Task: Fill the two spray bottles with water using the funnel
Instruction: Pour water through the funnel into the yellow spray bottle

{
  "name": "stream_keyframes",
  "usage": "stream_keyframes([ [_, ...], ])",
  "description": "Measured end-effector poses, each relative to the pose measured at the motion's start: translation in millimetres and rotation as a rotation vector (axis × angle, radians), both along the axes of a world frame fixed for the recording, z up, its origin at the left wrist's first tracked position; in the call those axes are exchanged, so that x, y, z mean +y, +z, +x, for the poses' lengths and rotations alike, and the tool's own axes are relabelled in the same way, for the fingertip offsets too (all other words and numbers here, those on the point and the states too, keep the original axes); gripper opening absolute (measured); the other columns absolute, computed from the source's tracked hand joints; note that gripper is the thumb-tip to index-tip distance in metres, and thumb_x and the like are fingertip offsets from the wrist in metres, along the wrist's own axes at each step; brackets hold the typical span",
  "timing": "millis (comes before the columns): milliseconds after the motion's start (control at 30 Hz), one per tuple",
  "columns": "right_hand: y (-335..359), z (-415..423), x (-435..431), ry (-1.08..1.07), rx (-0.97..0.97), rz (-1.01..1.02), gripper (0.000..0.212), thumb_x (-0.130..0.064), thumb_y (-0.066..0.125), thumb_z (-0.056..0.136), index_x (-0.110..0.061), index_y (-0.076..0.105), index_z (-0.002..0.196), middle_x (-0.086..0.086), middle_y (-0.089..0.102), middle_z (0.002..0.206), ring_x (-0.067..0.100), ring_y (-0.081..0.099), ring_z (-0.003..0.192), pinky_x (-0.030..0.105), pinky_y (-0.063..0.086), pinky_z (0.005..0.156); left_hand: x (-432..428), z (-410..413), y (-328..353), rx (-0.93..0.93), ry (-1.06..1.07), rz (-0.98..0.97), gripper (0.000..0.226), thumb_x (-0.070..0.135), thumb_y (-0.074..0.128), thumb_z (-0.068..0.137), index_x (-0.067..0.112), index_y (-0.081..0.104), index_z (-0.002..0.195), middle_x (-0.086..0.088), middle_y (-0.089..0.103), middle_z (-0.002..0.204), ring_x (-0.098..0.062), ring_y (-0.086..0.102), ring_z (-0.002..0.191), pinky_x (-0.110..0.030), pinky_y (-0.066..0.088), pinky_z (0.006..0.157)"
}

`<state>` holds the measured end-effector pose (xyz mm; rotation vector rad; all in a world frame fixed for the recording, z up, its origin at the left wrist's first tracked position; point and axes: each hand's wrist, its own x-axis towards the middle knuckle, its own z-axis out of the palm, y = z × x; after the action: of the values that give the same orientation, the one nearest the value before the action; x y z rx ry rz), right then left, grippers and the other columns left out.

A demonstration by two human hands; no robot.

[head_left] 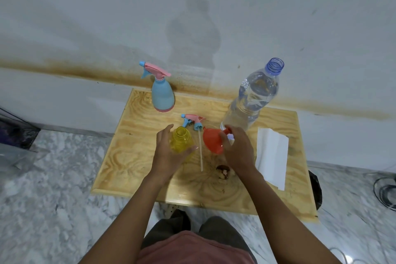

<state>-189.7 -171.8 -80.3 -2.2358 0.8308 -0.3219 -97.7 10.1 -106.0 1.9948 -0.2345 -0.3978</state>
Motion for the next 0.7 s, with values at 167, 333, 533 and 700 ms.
stream_keyframes([
  [167,56,15,6,0.126,-0.164,0.125,0.044,-0.027,0.054,0.102,-0.012,0.050,0.143,-0.003,0.059,0.119,0.008,0.056,0.108,0.024,0.045,0.093,18,6,44,-0.162,-0.081,-0.087,0.089,0.055,0.079,0.070,0.034,0.038,0.146,0.015,0.035,0.145,0.001,0.035,0.134,-0.018,0.032,0.105],
  [333,95,41,10,0.332,-0.096,0.486,0.039,-0.026,0.050,0.104,0.000,0.060,0.130,0.021,0.069,0.106,0.022,0.064,0.098,0.027,0.056,0.084,24,20,100,-0.101,-0.211,-0.261,0.055,0.040,0.073,0.081,0.037,0.056,0.134,0.012,0.064,0.129,-0.005,0.059,0.120,-0.027,0.044,0.106],
  [533,103,60,28,0.284,-0.045,0.862,0.036,-0.036,0.055,0.100,-0.009,0.073,0.115,0.005,0.070,0.100,0.018,0.065,0.083,0.027,0.055,0.065,26,19,126,-0.100,-0.069,-0.365,0.011,0.016,0.071,0.089,0.024,0.077,0.094,0.008,0.078,0.087,-0.005,0.070,0.082,-0.028,0.058,0.084],
  [700,101,50,19,0.273,-0.034,0.855,0.040,-0.046,0.053,0.099,-0.018,0.066,0.124,0.007,0.071,0.108,0.027,0.071,0.096,0.044,0.055,0.095,36,17,113,-0.061,0.092,-0.236,0.011,0.028,0.074,0.088,0.018,0.079,0.086,0.001,0.077,0.079,-0.017,0.073,0.079,-0.043,0.060,0.084],
])
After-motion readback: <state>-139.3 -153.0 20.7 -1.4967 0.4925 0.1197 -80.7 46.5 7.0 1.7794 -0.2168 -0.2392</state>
